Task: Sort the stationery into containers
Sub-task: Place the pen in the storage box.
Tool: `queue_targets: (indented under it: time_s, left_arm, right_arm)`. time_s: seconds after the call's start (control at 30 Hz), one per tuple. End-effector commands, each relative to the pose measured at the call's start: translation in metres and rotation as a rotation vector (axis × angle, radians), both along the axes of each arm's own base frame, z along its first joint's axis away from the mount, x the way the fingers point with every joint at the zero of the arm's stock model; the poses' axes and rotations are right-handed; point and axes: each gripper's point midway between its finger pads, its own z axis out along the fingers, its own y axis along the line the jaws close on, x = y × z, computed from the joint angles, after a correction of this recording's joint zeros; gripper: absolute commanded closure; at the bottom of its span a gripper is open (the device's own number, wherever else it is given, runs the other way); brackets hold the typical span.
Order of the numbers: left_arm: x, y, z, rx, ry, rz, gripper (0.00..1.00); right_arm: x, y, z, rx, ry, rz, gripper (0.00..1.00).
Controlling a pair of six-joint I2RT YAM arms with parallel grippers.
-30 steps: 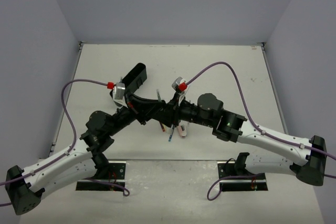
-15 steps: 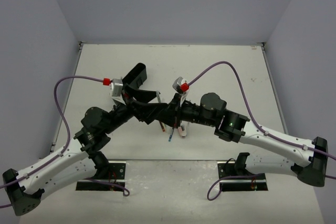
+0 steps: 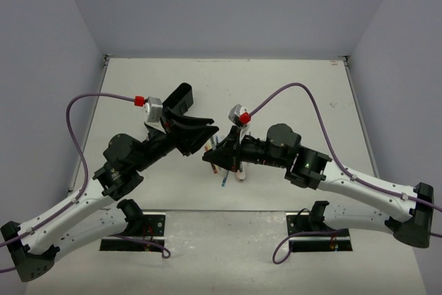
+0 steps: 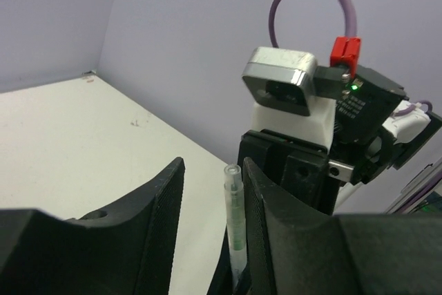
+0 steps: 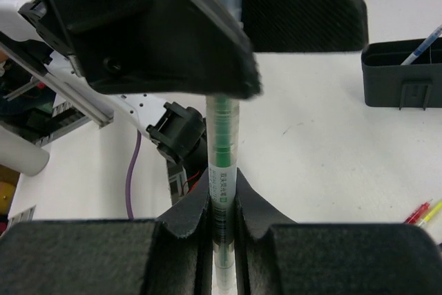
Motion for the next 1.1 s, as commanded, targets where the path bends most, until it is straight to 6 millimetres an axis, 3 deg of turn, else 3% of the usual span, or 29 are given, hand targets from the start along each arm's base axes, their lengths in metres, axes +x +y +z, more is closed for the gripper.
queue_targets:
  time_s: [0.0, 0.2, 0.27, 0.37, 0.67, 0.77, 0.9, 1.07]
  left_arm:
    - [-0.001, 0.000, 0.012, 0.013, -0.032, -0.001, 0.65]
    - [-0.006, -0.004, 0.011, 0.011, -0.039, -0.035, 0.81]
    - [-0.007, -0.005, 0.010, 0.011, -0.043, -0.045, 0.77]
    - [-0.011, -0.007, 0.005, 0.014, -0.046, -0.071, 0.64]
    - [-0.015, -0.005, 0.018, -0.007, -0.053, -0.081, 0.55]
    - [-0.015, -0.003, 0.021, -0.008, -0.058, -0.071, 0.57]
    - [-0.017, -0.002, 0.022, -0.007, -0.063, -0.073, 0.68]
    - [-0.014, -0.004, 0.019, -0.005, -0.062, -0.070, 0.69]
  right_arm:
    - [-0.009, -0.004, 0.011, 0.028, -0.034, 0.038, 1.00]
    - [-0.009, -0.006, 0.016, 0.033, -0.041, 0.039, 1.00]
    - [-0.009, -0.006, 0.017, 0.032, -0.043, 0.038, 1.00]
    - [-0.008, -0.007, 0.019, 0.025, -0.050, 0.033, 1.00]
    - [-0.009, -0.008, 0.007, 0.004, -0.045, 0.038, 1.00]
    - [-0.010, -0.009, 0.007, 0.006, -0.046, 0.041, 1.00]
    - [-0.010, -0.009, 0.007, 0.005, -0.044, 0.040, 1.00]
    - [-0.011, -0.007, 0.002, -0.011, -0.037, 0.053, 1.00]
